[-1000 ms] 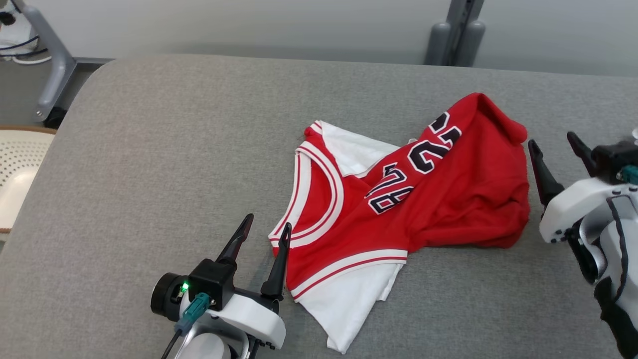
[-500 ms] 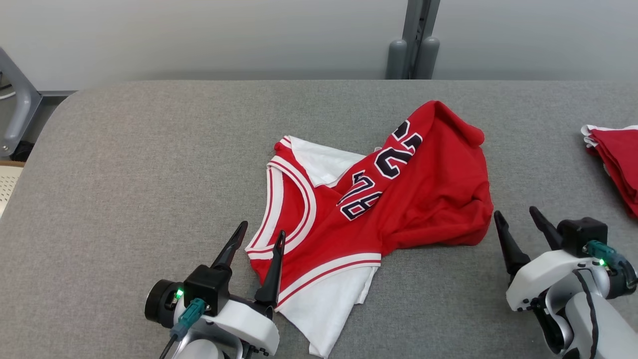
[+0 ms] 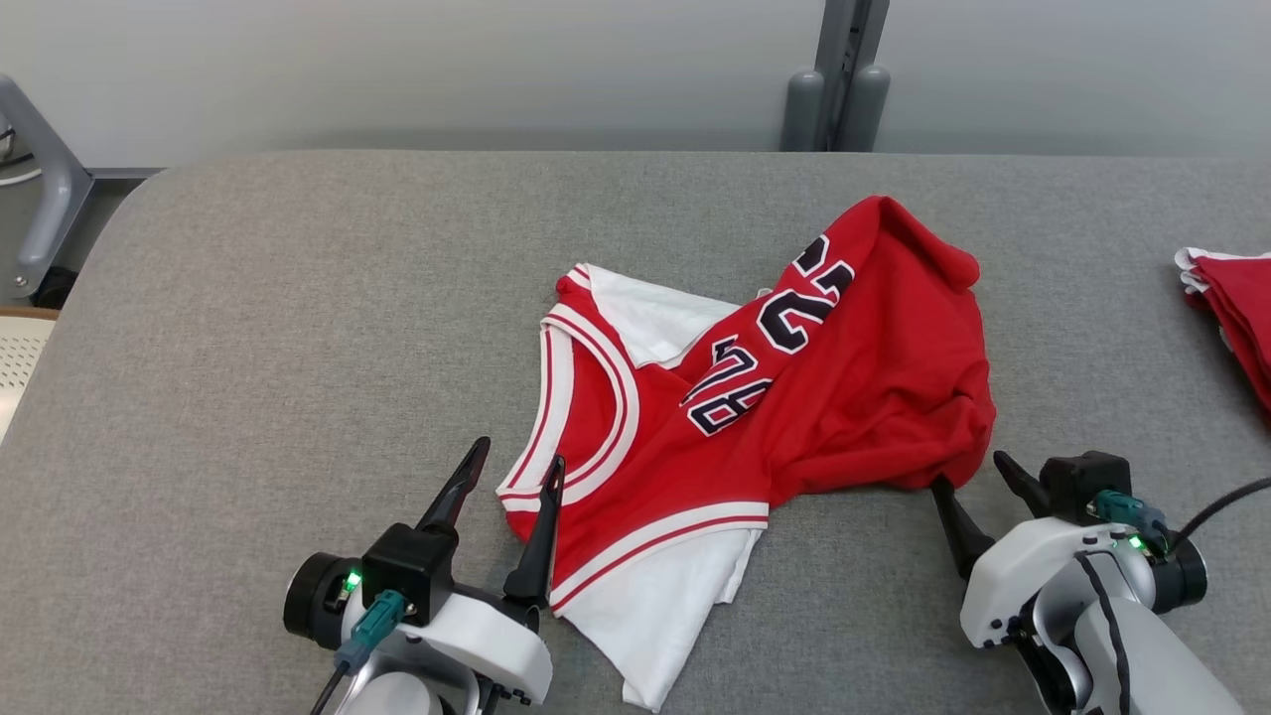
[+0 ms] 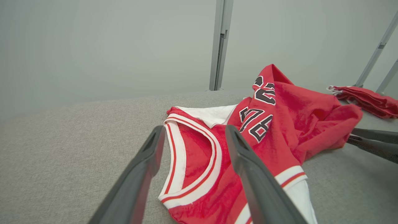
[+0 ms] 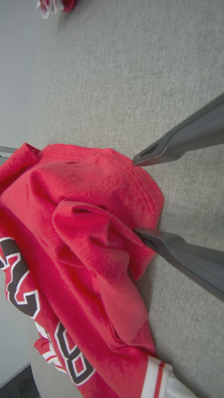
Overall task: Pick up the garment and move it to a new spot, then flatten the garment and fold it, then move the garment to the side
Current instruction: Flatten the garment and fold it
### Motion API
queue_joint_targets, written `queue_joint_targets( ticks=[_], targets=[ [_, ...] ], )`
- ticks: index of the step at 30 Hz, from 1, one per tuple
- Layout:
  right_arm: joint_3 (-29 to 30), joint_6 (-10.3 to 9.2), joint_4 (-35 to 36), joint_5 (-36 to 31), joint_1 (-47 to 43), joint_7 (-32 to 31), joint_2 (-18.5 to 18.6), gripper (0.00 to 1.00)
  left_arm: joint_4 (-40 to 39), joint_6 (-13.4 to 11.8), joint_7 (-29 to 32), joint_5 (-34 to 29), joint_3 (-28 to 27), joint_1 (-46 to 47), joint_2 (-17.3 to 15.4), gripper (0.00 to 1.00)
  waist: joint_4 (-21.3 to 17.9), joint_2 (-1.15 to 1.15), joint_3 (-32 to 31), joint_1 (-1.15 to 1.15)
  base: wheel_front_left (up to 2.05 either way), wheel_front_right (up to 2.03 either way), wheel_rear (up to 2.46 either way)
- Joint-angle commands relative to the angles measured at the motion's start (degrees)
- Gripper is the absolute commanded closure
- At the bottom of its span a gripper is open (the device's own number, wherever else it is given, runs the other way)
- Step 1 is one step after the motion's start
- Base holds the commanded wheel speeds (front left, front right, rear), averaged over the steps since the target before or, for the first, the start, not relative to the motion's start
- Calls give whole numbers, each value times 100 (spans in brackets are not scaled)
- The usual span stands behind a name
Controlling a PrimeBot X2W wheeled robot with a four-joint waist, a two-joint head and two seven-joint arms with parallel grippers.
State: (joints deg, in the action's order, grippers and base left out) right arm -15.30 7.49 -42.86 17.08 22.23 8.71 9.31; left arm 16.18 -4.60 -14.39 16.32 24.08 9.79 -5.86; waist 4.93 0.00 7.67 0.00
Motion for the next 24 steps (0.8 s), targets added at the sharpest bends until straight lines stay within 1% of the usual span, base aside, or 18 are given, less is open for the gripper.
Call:
queue_joint_targets(
  ticks=[1, 2, 3, 4, 7, 8, 9, 15, 21, 24],
  targets=[
    [-17, 1, -129, -21, 153, -54, -38, 0, -20, -31, -6, 32, -7, 96, -27, 0, 15, 0, 20, 0, 0, 0, 0],
    [-26, 1, -231, -55, 203, -58, -32, 0, -21, -36, -7, 30, -6, 108, -28, 0, 23, 0, 29, 0, 0, 0, 0],
    [-28, 0, -330, -68, 256, -42, -39, 15, -21, -37, -9, 31, 1, 114, -27, 0, 32, 0, 34, 0, 0, 0, 0],
    [-26, 0, -432, -84, 313, -11, -51, 42, -18, -37, -11, 27, 10, 114, -25, 0, 43, 0, 38, 0, 0, 0, 0],
    [-35, 1, -754, -147, 525, 86, -17, 72, -8, -33, -14, 36, 36, 136, -18, 0, 80, 0, 70, 0, 0, 0, 0],
    [-43, 1, -857, -198, 596, 130, 22, 93, -6, -35, -16, 39, 41, 147, -17, 0, 88, 0, 80, 0, 0, 0, 0],
    [-53, 1, -944, -246, 668, 185, 51, 100, -2, -39, -18, 42, 43, 151, -15, 0, 96, 0, 89, 0, 0, 0, 0],
    [-29, 0, -1208, -358, 1001, 398, 263, 100, 15, -53, -29, 63, 39, 143, -24, 0, 101, 0, 107, 0, 0, 0, 0],
    [57, 1, -1225, -547, 1303, 518, 727, 100, 24, -74, -39, 83, 43, 122, -19, 0, 69, 0, 99, 0, 0, 0, 0],
    [181, 1, -1166, -553, 1362, 548, 857, 100, 17, -92, -49, 95, 38, 110, -20, 0, 42, 0, 102, 0, 0, 0, 0]
  ],
)
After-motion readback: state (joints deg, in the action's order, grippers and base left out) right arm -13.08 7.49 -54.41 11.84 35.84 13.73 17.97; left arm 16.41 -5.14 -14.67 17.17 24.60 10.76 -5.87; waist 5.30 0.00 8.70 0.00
